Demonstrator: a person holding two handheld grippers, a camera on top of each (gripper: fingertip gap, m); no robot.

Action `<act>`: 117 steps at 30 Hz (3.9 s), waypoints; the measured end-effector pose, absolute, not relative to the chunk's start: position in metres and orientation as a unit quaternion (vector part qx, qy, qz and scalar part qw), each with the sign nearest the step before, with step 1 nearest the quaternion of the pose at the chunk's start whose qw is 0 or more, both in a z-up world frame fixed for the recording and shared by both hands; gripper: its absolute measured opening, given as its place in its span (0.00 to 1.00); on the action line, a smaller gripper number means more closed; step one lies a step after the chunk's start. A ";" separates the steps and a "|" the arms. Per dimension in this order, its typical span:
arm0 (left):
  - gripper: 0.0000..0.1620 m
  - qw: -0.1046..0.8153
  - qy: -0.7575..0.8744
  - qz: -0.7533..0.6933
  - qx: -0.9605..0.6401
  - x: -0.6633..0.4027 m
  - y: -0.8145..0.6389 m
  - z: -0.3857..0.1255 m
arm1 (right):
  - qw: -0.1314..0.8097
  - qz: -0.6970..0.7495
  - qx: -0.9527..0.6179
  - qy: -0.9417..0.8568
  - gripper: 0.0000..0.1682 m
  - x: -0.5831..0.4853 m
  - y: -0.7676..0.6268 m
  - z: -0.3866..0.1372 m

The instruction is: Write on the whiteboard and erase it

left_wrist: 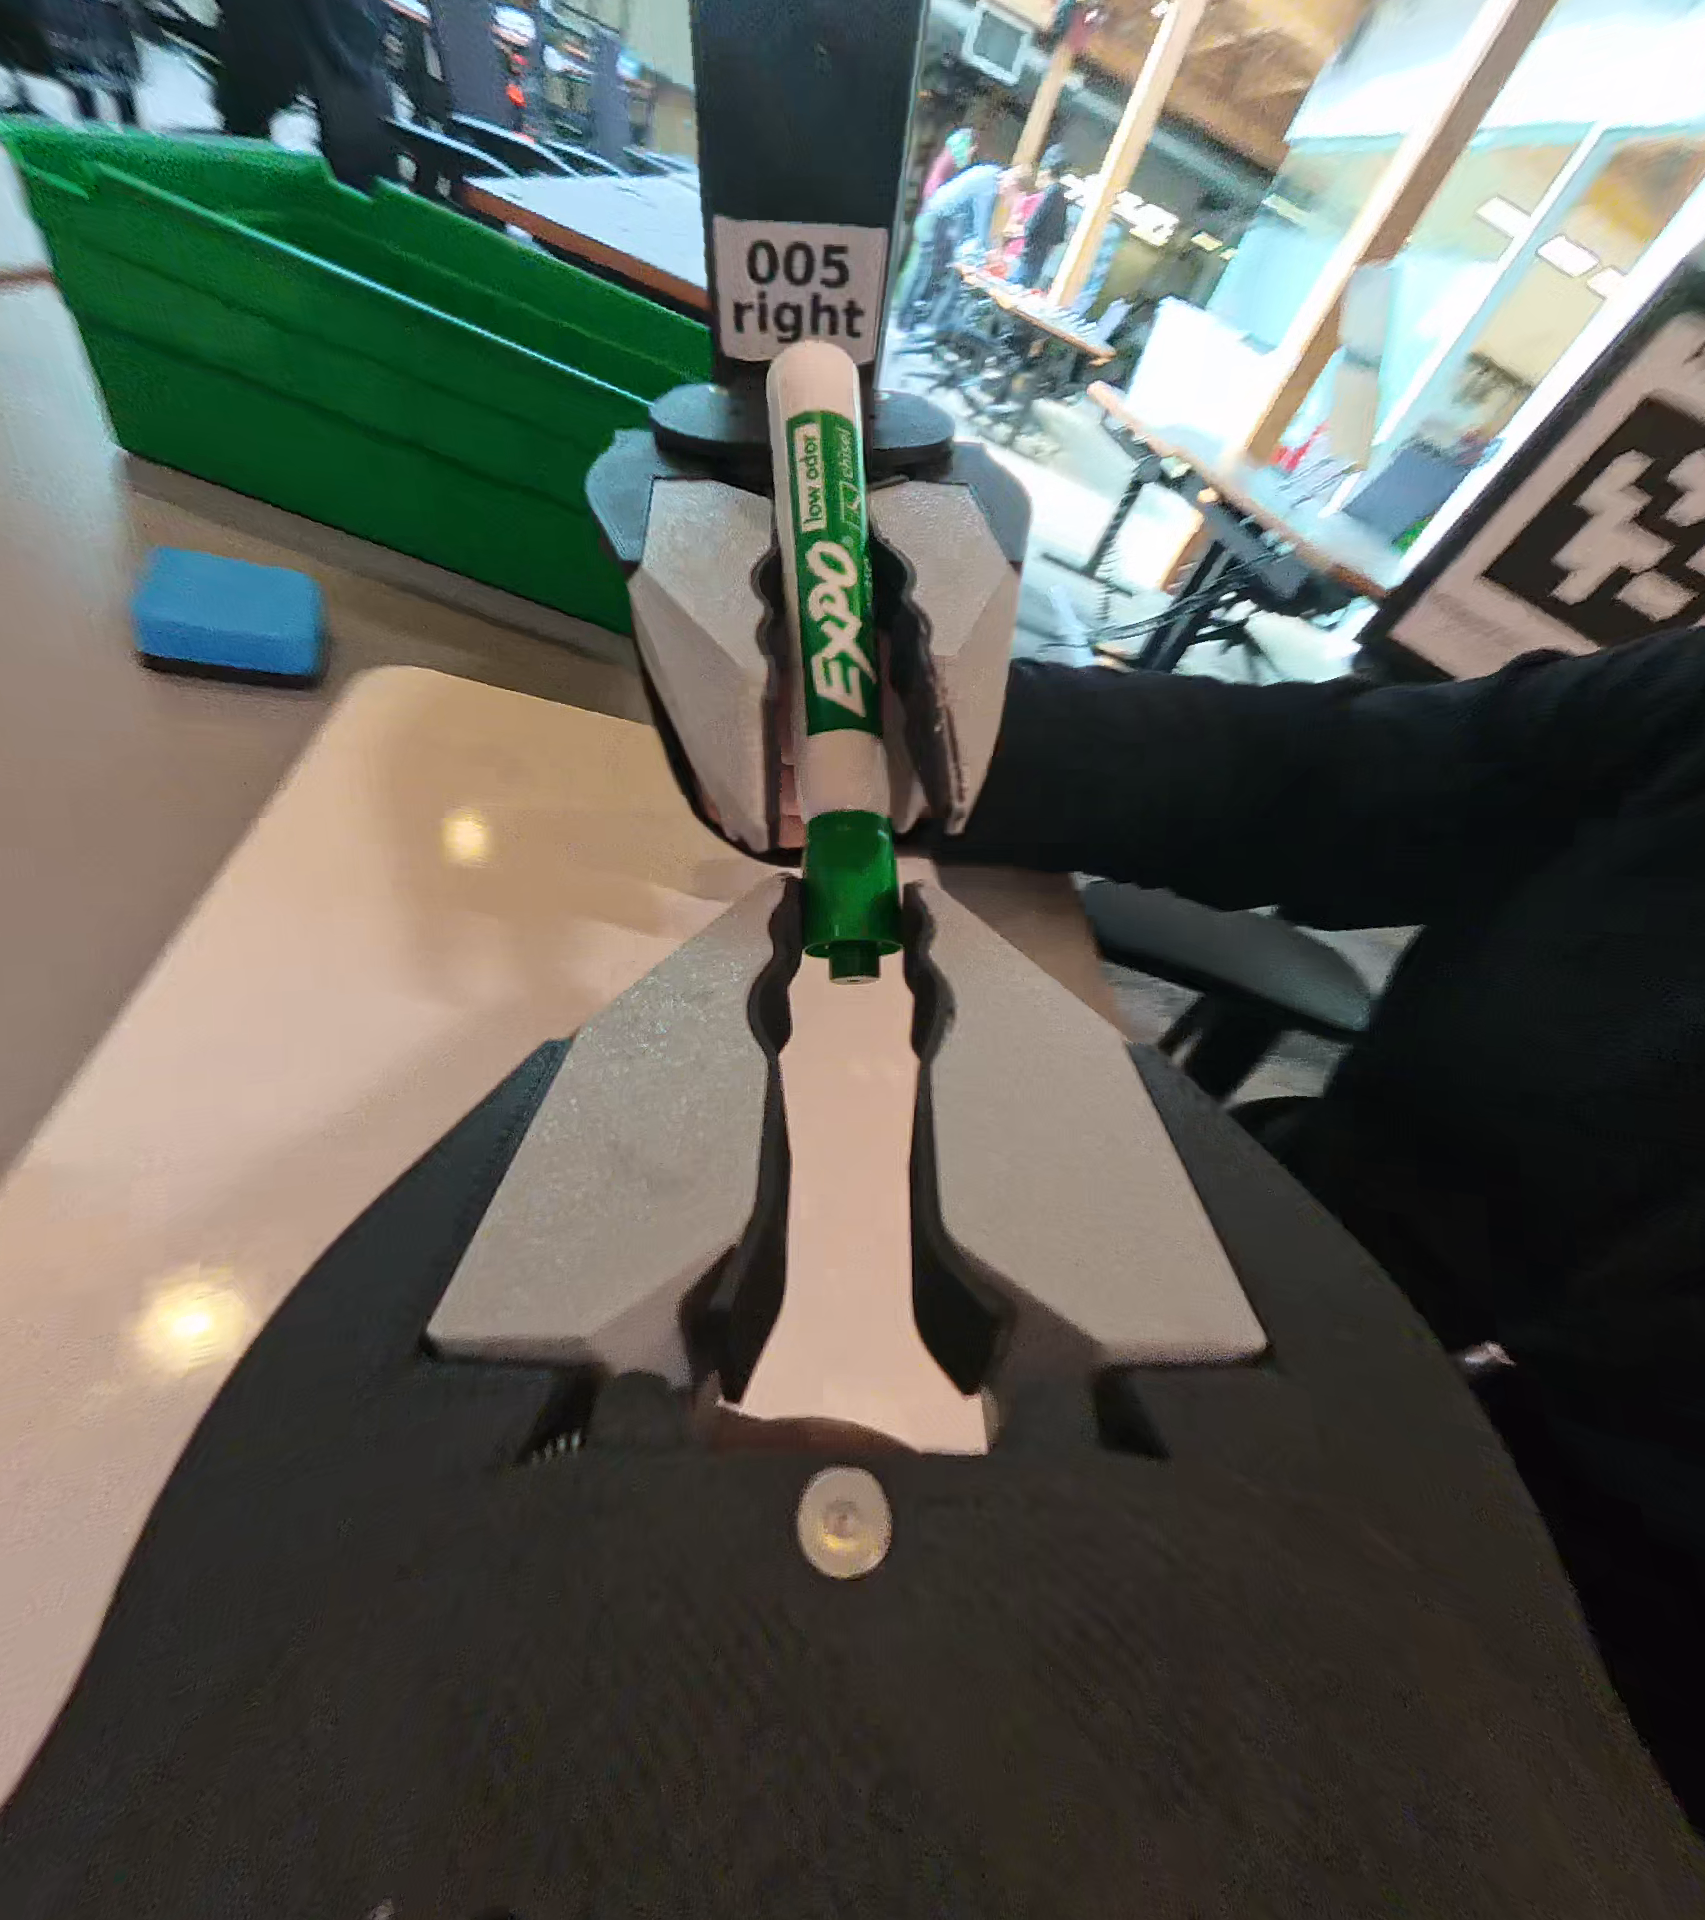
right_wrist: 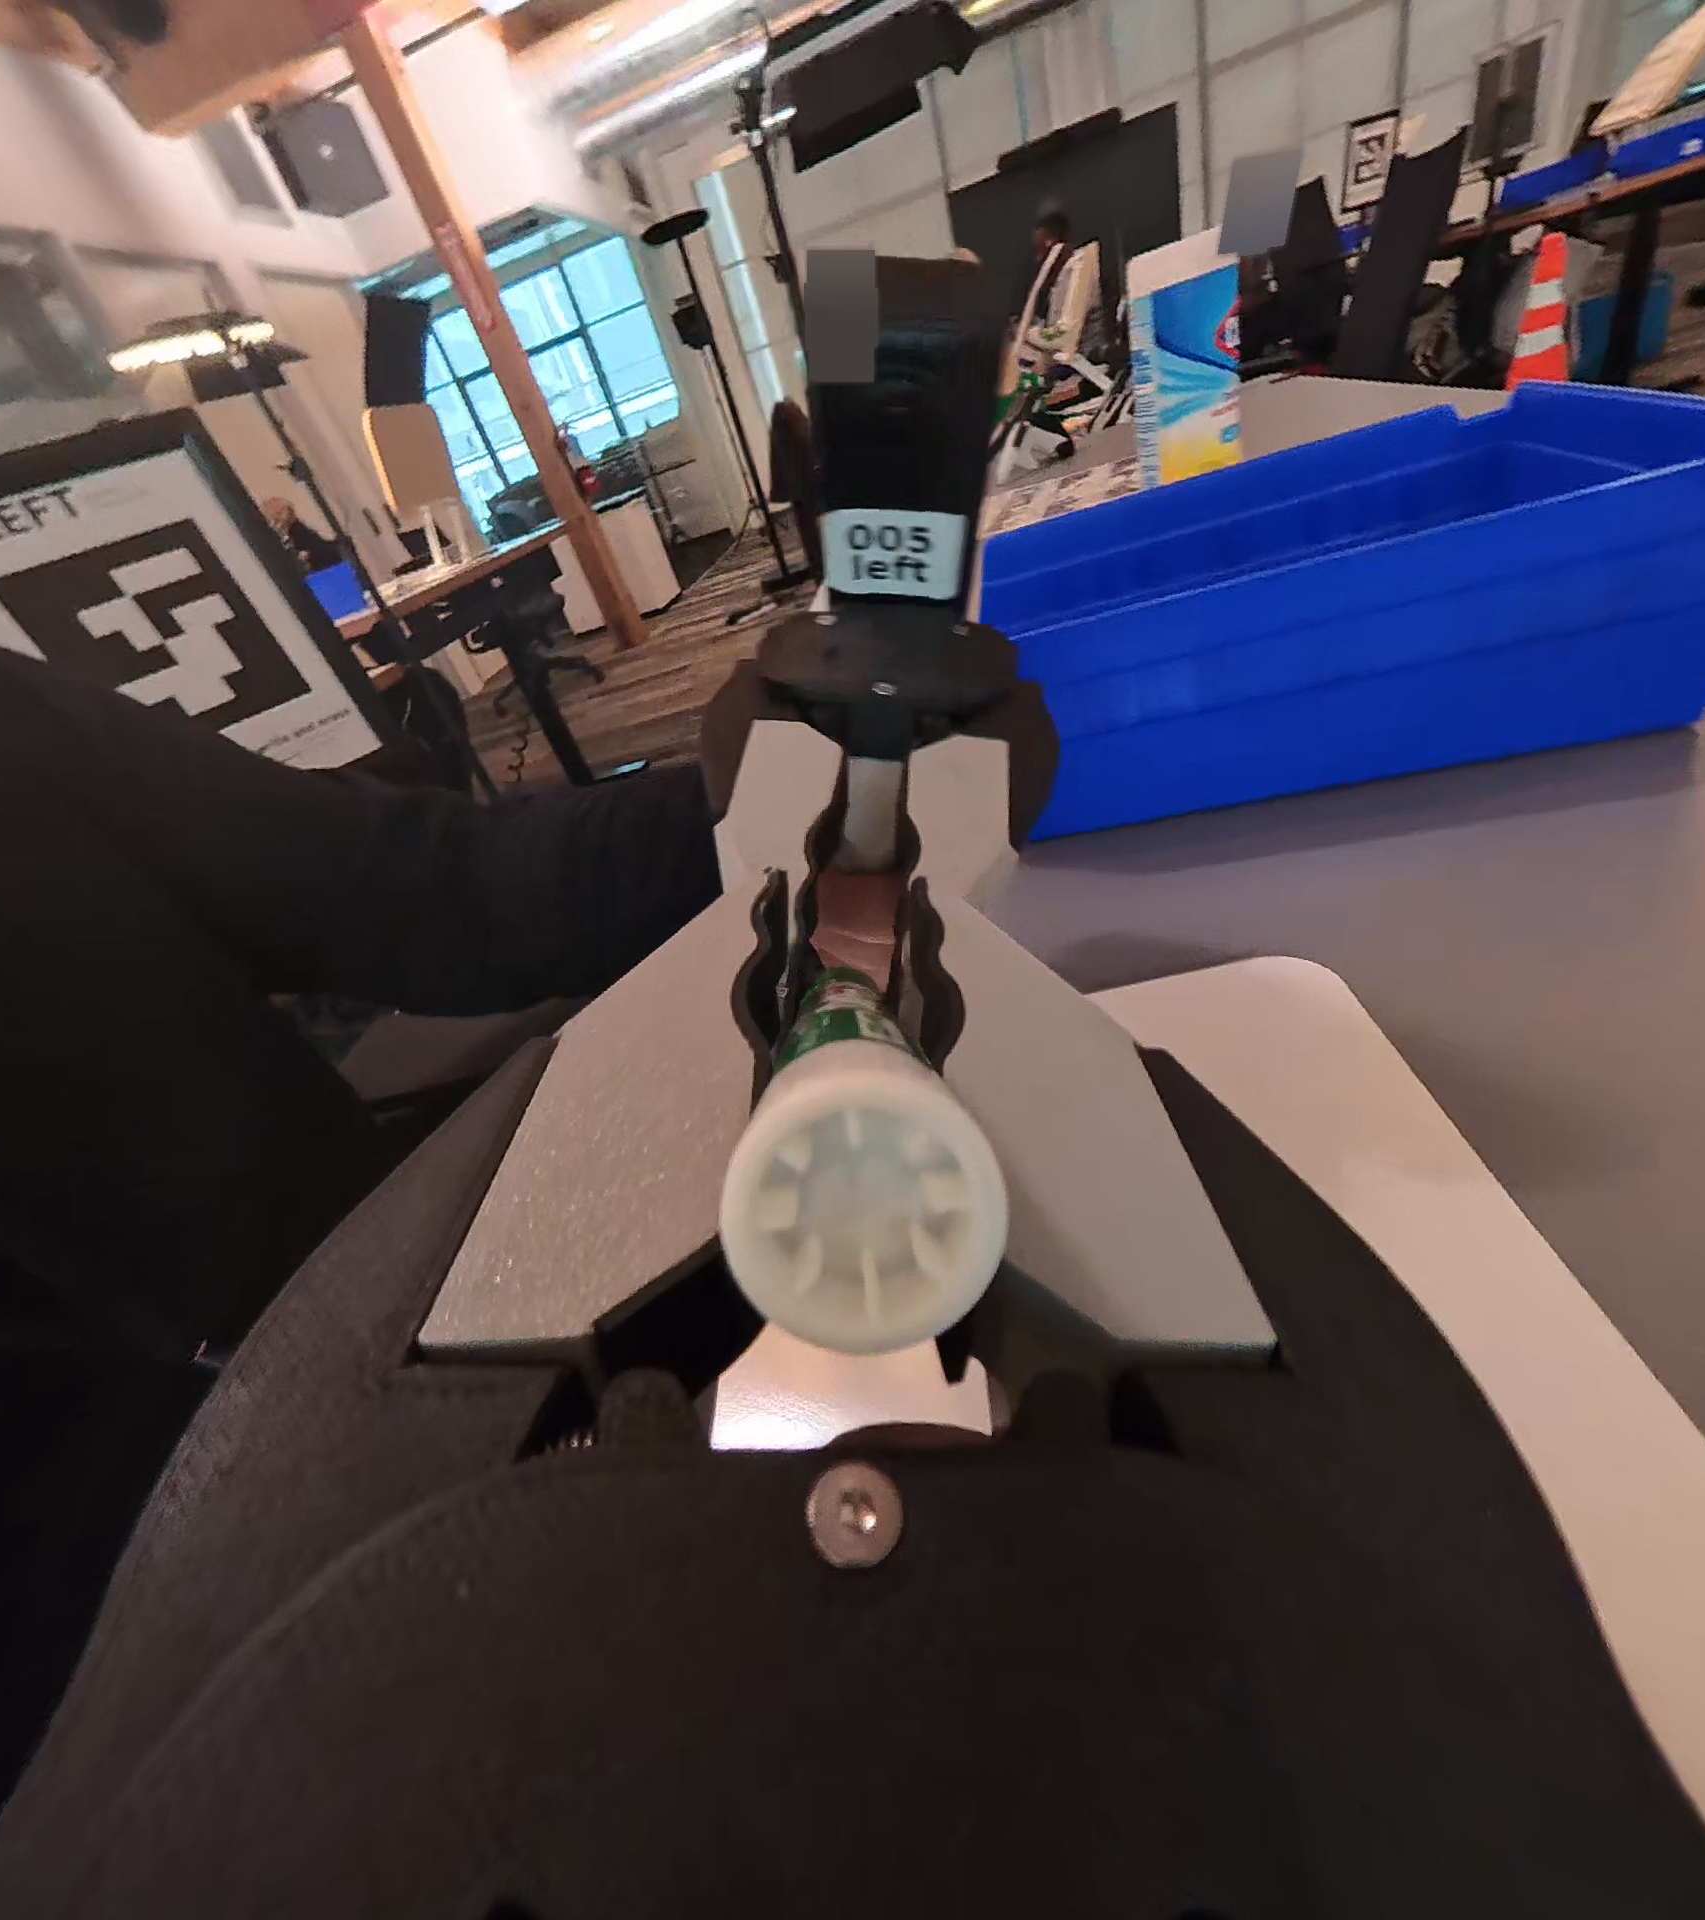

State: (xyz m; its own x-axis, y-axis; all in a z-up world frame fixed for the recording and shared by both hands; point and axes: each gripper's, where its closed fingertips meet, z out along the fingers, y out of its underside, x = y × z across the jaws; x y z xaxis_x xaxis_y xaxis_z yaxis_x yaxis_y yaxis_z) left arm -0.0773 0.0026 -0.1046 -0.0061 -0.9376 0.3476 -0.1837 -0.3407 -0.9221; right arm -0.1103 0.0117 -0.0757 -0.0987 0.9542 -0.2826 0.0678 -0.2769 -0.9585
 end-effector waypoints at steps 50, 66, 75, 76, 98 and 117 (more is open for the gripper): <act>0.07 0.528 0.520 -0.166 -0.650 -0.064 0.046 -0.125 | 0.406 0.553 -0.622 -0.378 0.12 -0.112 0.041 -0.085; 0.08 0.519 0.513 -0.236 -0.641 -0.066 0.040 -0.126 | 0.404 0.559 -0.618 -0.379 0.12 -0.119 0.039 -0.083; 0.07 0.530 0.509 -0.234 -0.637 -0.060 0.035 -0.116 | 0.412 0.569 -0.599 -0.383 0.12 -0.110 0.035 -0.074; 0.08 0.488 0.507 -0.306 -0.641 -0.058 0.024 -0.115 | 0.416 0.567 -0.585 -0.405 0.12 -0.111 0.027 -0.071; 0.08 0.509 0.510 -0.251 -0.647 -0.065 0.039 -0.124 | 0.408 0.547 -0.619 -0.389 0.12 -0.112 0.040 -0.085; 0.08 0.476 0.501 -0.296 -0.660 -0.078 0.046 -0.132 | 0.501 0.542 -0.570 -0.361 0.12 -0.066 0.059 -0.041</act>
State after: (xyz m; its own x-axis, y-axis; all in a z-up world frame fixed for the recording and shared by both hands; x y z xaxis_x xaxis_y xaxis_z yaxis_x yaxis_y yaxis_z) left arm -0.0783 0.0462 -0.1320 0.3231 -0.9425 -0.0854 -0.3787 -0.0461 -0.9244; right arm -0.0664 0.0588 -0.0412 0.1518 0.9544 -0.2572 -0.1314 -0.2384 -0.9622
